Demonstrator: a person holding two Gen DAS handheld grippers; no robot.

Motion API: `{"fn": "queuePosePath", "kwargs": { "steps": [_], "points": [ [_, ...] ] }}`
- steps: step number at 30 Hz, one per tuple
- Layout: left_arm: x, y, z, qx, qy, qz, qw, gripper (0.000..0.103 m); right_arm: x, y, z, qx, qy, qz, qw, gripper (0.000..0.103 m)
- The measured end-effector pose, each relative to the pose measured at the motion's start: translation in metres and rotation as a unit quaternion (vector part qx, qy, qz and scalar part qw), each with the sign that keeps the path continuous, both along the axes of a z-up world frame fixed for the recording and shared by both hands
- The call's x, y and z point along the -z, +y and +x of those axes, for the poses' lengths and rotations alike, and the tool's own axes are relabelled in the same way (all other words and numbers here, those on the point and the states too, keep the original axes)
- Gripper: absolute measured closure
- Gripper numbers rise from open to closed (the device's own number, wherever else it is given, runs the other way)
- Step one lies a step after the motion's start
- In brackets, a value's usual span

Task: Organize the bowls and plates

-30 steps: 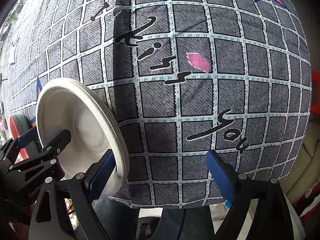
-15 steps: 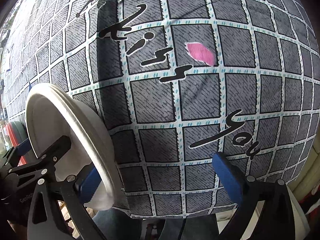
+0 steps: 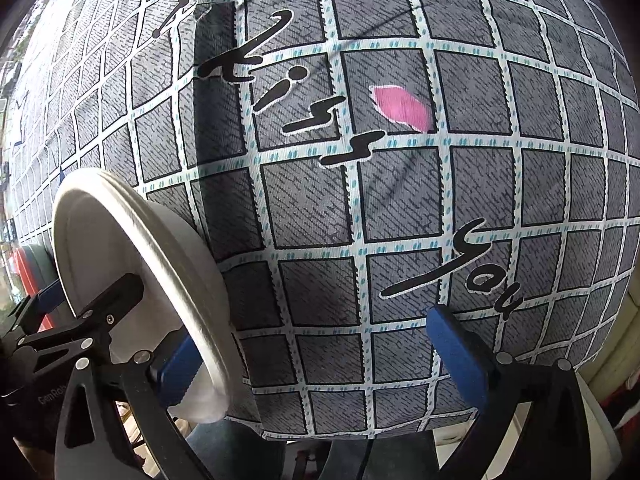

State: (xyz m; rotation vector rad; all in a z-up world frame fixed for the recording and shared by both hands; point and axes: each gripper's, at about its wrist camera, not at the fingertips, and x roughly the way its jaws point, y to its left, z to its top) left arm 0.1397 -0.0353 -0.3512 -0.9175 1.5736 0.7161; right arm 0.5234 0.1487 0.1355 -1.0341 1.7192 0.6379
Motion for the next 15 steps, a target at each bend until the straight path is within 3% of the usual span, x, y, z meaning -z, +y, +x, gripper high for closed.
{"fn": "queuePosePath", "kwargs": {
  "steps": [8, 15],
  "points": [
    [-0.004, -0.001, 0.002, -0.003, 0.002, -0.006, 1.0, 0.0, -0.006, -0.013, -0.023, 0.009, 0.002, -0.005, 1.0, 0.0],
    [0.001, 0.009, 0.008, -0.006, 0.013, -0.022, 0.9997, 0.0, 0.002, 0.003, -0.011, 0.01, 0.01, -0.019, 1.0, 0.0]
  ]
}}
